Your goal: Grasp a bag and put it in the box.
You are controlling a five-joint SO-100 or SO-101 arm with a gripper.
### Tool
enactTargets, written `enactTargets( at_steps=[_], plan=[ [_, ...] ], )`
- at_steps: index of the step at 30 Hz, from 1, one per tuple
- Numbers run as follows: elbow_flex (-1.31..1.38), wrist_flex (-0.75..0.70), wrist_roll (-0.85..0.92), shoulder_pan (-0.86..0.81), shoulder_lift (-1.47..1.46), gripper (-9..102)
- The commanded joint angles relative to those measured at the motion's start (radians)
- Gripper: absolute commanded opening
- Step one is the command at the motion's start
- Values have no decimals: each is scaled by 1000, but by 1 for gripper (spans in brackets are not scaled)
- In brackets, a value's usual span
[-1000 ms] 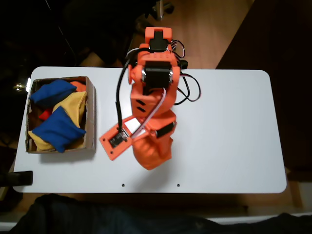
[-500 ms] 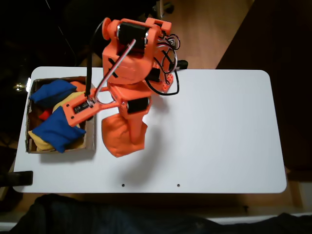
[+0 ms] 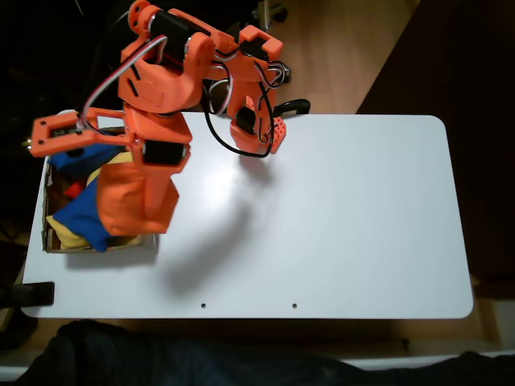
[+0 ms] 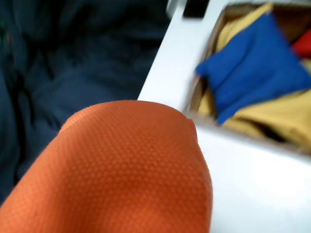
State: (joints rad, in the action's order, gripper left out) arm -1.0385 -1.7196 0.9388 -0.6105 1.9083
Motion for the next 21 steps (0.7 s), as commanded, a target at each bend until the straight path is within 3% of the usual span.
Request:
enactTargets(
  at_steps=[1, 21],
  plan=[
    [77, 64, 25, -72, 64, 19],
    [72, 250, 114, -325, -164, 19]
  ],
)
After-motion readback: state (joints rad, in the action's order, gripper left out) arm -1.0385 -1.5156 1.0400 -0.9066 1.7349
